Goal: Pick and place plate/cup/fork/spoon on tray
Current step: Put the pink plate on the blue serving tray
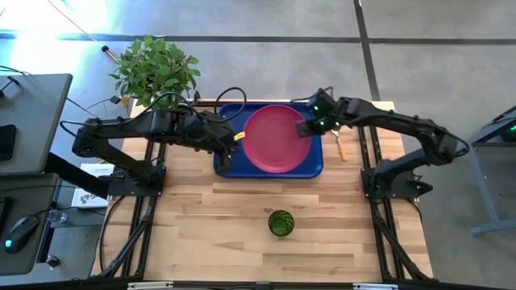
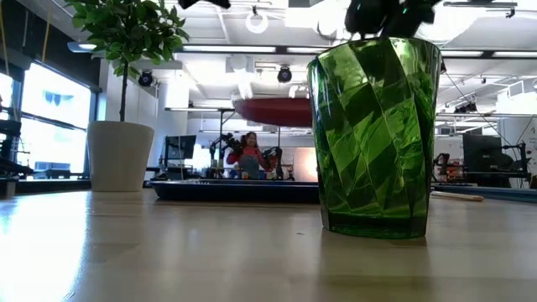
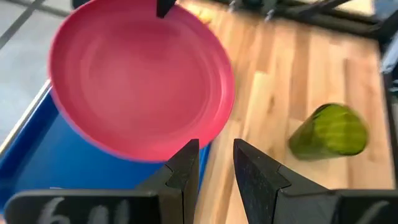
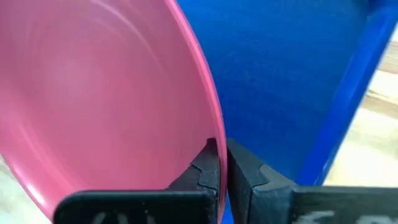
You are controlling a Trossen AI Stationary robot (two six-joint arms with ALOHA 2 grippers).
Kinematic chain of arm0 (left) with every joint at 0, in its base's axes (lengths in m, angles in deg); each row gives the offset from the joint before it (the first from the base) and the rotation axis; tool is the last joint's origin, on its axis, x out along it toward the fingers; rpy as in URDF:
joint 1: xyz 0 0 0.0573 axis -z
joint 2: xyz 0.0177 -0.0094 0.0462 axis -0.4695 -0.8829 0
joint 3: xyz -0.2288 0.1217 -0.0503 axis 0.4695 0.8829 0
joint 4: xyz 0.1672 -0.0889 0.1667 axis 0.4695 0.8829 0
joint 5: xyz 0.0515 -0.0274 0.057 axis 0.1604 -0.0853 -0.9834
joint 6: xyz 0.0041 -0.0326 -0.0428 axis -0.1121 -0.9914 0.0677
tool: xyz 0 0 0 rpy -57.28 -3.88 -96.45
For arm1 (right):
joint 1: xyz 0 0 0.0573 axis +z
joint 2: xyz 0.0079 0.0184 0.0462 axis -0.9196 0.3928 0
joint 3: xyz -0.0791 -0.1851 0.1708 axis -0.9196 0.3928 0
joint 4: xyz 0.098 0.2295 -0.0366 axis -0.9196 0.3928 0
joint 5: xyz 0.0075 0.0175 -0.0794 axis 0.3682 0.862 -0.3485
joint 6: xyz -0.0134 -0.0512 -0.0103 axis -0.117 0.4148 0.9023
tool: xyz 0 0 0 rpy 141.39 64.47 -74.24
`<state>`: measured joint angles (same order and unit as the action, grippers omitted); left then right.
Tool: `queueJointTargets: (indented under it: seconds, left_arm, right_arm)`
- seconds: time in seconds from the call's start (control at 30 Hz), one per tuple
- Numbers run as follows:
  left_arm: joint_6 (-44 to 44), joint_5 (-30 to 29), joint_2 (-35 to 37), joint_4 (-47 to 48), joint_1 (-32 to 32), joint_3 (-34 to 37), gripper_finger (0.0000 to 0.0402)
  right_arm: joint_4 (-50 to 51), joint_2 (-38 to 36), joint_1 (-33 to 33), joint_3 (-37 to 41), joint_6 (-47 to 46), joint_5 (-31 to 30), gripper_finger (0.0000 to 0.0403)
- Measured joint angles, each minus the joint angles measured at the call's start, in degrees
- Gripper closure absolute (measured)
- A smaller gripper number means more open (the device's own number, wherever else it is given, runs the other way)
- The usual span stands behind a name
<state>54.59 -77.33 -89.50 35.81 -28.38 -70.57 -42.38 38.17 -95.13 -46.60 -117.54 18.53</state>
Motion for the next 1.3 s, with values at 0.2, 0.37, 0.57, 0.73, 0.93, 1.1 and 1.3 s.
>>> queueJointTargets:
  seconds: [0.2,0.37,0.57,0.73,0.93,1.1,1.3]
  left_arm:
    - [-2.4,-4.8,0.2,3.0,0.0,0.0,0.0312]
    - [-3.8,-9.6,0.2,3.2,0.0,0.0,0.0312]
    - [-5.4,-12.5,0.2,3.2,-1.8,0.0,0.0312]
    - [-5.5,-12.5,0.2,3.2,-3.3,0.0,0.0312]
    - [-5.5,-12.5,0.2,3.2,-4.5,0.0,0.0312]
    - [-5.5,-12.5,0.2,3.2,-4.5,0.0,0.0312]
    - [-5.5,-12.5,0.2,3.2,-4.5,0.0,0.0312]
  right_arm:
    - [-5.2,7.8,-6.1,0.0,7.0,7.2,0.0403]
    - [-9.5,13.9,-9.3,0.0,8.8,11.8,0.0403]
    - [-10.9,19.4,-11.2,0.0,9.9,14.1,0.0403]
    - [-12.0,22.0,-11.5,0.0,9.3,14.4,0.0403]
    - [-13.4,23.6,-11.5,0.0,7.2,14.3,0.0403]
    - [-14.7,24.7,-11.5,0.0,5.2,13.1,0.0403]
    - [-15.4,24.7,-11.2,0.0,2.3,12.3,0.0403]
